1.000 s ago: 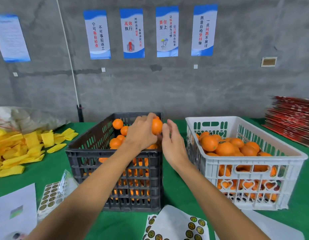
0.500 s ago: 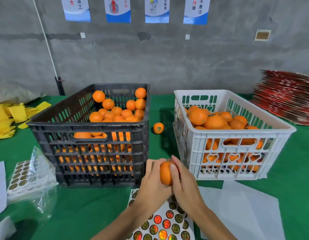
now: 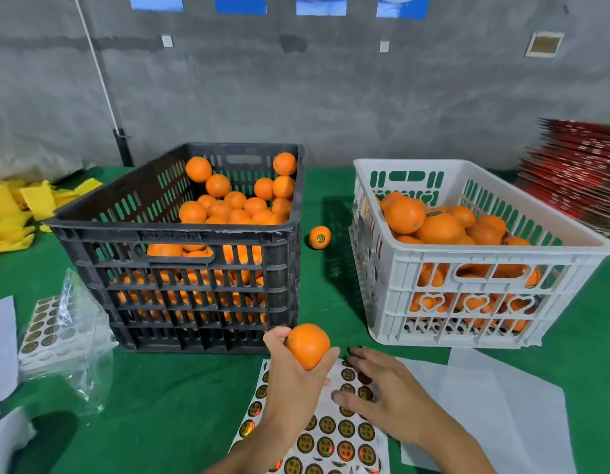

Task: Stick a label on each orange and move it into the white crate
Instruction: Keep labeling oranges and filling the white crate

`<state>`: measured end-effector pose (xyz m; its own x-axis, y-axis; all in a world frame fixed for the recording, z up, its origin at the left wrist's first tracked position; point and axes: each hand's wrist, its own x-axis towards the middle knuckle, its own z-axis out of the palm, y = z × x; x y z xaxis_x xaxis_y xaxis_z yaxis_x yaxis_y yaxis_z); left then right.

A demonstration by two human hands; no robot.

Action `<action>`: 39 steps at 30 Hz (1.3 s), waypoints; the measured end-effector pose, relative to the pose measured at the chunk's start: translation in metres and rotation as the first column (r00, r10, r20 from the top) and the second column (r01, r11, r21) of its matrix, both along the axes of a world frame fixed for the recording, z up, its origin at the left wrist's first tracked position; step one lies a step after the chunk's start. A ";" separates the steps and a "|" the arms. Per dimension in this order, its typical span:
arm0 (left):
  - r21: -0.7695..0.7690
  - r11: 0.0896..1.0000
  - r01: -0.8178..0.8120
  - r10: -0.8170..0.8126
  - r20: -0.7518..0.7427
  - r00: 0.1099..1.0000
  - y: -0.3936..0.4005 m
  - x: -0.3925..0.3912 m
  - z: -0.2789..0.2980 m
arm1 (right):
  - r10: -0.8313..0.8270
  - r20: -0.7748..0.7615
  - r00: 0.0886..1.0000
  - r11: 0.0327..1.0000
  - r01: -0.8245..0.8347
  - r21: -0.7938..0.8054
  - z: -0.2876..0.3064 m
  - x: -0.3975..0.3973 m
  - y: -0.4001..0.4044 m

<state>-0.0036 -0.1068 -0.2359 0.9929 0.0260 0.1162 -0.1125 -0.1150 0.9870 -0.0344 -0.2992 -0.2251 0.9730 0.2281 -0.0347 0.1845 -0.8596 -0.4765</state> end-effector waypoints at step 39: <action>0.151 0.988 -0.026 0.025 0.012 1.000 -0.001 0.001 0.000 | -0.244 0.107 0.964 0.898 0.183 0.399 -0.014 0.013 0.012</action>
